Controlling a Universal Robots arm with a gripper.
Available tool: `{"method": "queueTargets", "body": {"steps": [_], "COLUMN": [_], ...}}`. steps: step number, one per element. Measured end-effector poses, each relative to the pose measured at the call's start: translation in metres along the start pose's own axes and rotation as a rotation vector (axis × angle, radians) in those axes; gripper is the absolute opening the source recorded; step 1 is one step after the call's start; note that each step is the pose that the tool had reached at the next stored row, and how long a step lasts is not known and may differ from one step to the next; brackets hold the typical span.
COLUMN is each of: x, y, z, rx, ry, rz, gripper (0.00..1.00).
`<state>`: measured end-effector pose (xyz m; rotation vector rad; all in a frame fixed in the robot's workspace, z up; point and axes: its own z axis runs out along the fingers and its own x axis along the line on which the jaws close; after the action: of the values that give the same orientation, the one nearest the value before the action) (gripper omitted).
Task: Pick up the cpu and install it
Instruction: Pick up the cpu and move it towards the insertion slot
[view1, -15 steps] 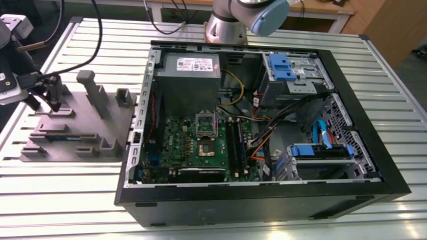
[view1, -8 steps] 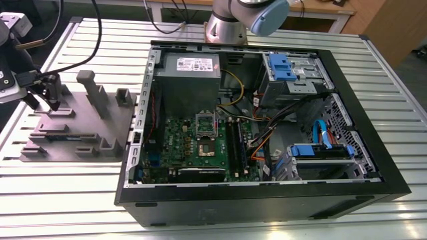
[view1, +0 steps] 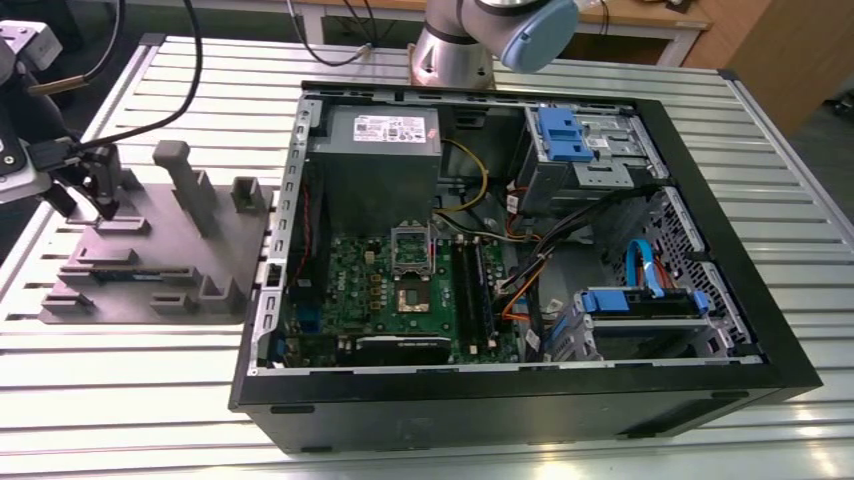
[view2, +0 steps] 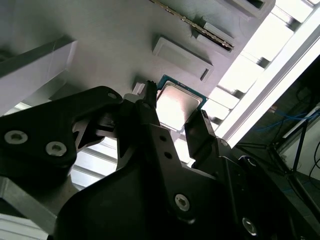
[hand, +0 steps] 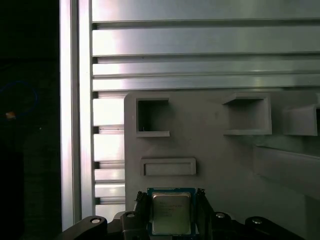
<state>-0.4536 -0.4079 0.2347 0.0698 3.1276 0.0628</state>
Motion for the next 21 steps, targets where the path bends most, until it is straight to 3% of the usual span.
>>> {"method": "queueTargets", "body": {"steps": [21], "x": [-0.0001], "y": [0.0004], "z": [-0.0109], "rx": [0.0], "ry": [0.0], "rz": [0.0], "gripper": [0.47]}}
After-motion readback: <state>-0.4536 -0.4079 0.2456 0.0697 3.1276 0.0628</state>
